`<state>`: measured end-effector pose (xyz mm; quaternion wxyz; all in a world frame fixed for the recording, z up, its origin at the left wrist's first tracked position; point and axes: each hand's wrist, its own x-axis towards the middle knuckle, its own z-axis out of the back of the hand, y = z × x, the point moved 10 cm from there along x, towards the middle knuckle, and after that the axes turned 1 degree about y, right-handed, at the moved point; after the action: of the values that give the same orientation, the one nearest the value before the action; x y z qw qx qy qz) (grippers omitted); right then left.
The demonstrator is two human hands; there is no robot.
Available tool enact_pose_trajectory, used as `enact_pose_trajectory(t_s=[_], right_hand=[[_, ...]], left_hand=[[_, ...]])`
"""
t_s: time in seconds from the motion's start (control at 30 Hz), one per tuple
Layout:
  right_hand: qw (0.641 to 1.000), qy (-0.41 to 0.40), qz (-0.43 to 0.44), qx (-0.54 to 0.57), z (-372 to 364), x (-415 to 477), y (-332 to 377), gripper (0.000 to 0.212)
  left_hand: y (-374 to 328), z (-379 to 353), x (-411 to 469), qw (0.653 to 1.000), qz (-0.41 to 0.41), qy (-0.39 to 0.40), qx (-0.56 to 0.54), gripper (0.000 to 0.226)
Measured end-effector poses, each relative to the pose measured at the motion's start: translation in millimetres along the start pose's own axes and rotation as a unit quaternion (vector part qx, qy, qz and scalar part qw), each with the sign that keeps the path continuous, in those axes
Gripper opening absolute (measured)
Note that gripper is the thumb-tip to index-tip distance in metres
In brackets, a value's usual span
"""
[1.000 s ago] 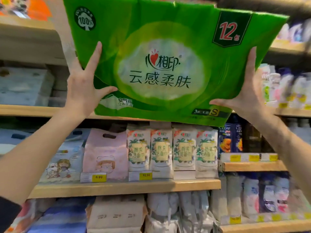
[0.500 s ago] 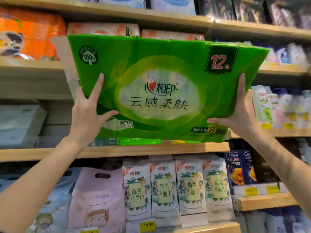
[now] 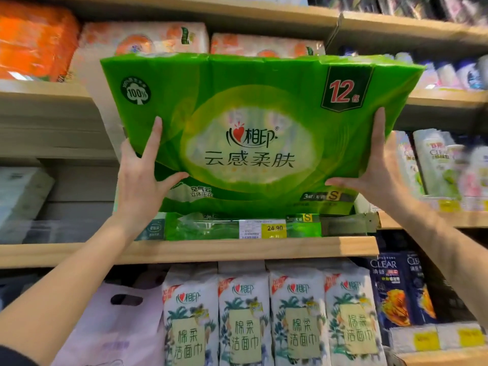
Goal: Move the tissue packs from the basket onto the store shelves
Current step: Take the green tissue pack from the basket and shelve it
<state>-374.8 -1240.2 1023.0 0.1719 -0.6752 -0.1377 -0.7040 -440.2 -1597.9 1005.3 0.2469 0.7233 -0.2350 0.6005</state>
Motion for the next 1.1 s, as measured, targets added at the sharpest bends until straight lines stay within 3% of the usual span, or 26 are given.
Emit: enact_pose_trajectory(t_s=[0.4, 0.83, 1.1], right_hand=[[0.999, 0.002, -0.03, 0.035, -35, -10, -55, 0.133], [0.996, 0.07, -0.045, 0.027, -51, -19, -46, 0.133], [0.992, 0.101, -0.065, 0.037, -58, -14, -49, 0.136]], left_hand=[[-3, -41, 3, 0.999, 0.0, 0.031, 0.022, 0.097], [12, -38, -24, 0.988, 0.034, 0.115, 0.098, 0.105], [20, -46, -18, 0.981, 0.062, 0.164, 0.082, 0.108]])
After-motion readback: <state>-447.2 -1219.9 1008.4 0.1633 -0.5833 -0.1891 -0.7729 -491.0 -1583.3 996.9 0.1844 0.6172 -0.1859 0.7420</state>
